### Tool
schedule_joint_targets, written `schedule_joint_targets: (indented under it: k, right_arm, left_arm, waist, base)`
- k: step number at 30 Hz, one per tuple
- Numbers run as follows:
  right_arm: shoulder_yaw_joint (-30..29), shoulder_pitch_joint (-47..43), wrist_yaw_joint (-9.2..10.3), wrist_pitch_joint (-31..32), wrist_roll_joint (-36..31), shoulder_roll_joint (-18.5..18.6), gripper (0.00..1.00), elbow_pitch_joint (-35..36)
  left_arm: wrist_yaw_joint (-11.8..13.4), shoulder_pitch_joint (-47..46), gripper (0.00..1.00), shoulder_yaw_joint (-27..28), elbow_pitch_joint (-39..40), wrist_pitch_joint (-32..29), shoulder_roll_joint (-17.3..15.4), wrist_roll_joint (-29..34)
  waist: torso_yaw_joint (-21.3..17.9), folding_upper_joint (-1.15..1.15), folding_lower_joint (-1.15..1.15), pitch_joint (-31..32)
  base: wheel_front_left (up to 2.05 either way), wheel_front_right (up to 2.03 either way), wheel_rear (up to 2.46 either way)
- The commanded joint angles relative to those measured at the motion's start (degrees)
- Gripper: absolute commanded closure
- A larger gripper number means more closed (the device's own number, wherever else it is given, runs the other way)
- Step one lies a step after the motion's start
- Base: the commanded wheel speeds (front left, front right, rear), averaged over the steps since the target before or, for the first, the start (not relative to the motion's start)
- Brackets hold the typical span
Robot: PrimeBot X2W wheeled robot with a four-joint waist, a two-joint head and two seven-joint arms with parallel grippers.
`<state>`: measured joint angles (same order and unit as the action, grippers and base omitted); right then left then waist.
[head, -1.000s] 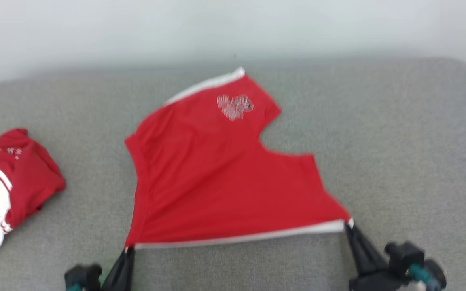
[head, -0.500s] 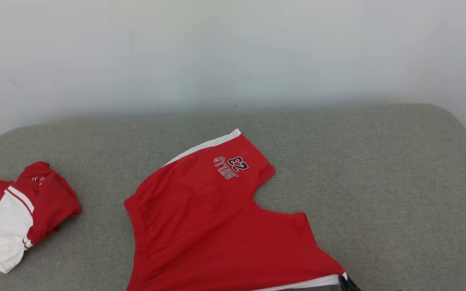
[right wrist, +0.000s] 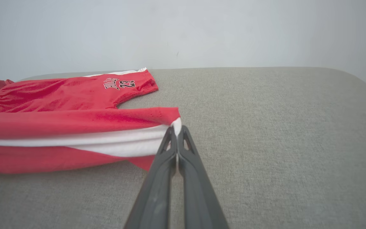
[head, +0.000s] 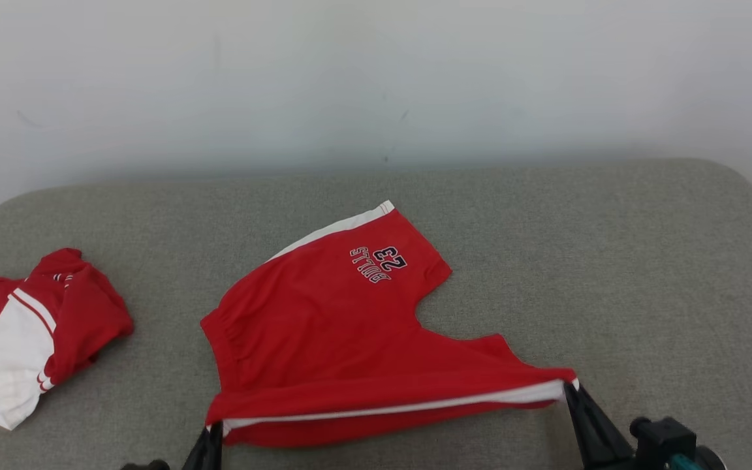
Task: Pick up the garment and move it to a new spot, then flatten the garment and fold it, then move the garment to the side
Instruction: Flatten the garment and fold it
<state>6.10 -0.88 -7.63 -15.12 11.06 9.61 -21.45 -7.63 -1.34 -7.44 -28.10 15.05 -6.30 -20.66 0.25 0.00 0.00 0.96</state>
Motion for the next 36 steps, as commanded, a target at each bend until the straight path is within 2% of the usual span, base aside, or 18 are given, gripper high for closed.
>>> schedule_joint_targets:
  k: [1, 5, 10, 19, 25, 28, 36]
  right_arm:
    - [-0.2, 2.5, 0.26, 0.0, -0.5, 0.3, 1.00, 0.1]
    - [0.3, 9.8, 0.25, 0.0, -1.8, 0.8, 1.00, 0.8]
    - [0.8, 19.1, 0.23, 0.0, -3.5, 1.5, 1.00, -1.6]
    - [3.9, 34.9, 0.23, 0.0, -4.2, 3.8, 1.00, -8.7]
    - [5.8, 43.5, 0.23, 0.0, -5.2, 5.8, 1.00, -15.0]
    - [6.0, 47.2, 0.23, 0.0, -5.8, 6.6, 1.00, -18.3]
    - [6.9, 56.5, 0.23, 0.0, -8.9, 7.7, 1.00, -25.6]
  left_arm:
    - [0.3, -1.8, 1.00, 0.5, 1.4, 0.2, -0.1, 0.6]
    - [0.2, -5.8, 1.00, 1.1, 4.7, 0.2, 0.9, 1.7]
    - [0.2, -10.2, 1.00, 0.7, 6.1, 0.2, 1.8, 2.0]
    - [0.2, -18.0, 1.00, 0.8, 6.2, 0.2, 2.7, 1.3]
    - [0.2, -22.7, 1.00, 2.5, 5.6, 0.2, 3.3, 3.0]
    - [0.2, -24.7, 1.00, 1.9, 5.0, 0.2, 3.4, 4.3]
    - [1.1, -29.4, 1.00, -1.4, 4.5, 0.2, 3.4, 2.1]
  waist:
    - [1.1, 0.00, 0.00, -2.1]
    - [1.9, 0.00, 0.00, -6.7]
    - [3.3, 0.00, 0.00, -11.4]
    - [7.3, 0.00, 0.00, -18.1]
    - [10.6, 0.00, 0.00, -21.7]
    - [12.0, 0.00, 0.00, -23.0]
    - [14.4, 0.00, 0.00, -26.2]
  base:
    - [0.00, 0.00, 0.00]
    - [0.00, 0.00, 0.00]
    - [0.00, 0.00, 0.00]
    - [0.00, 0.00, 0.00]
    - [0.00, 0.00, 0.00]
    - [0.00, 0.00, 0.00]
    - [0.00, 0.00, 0.00]
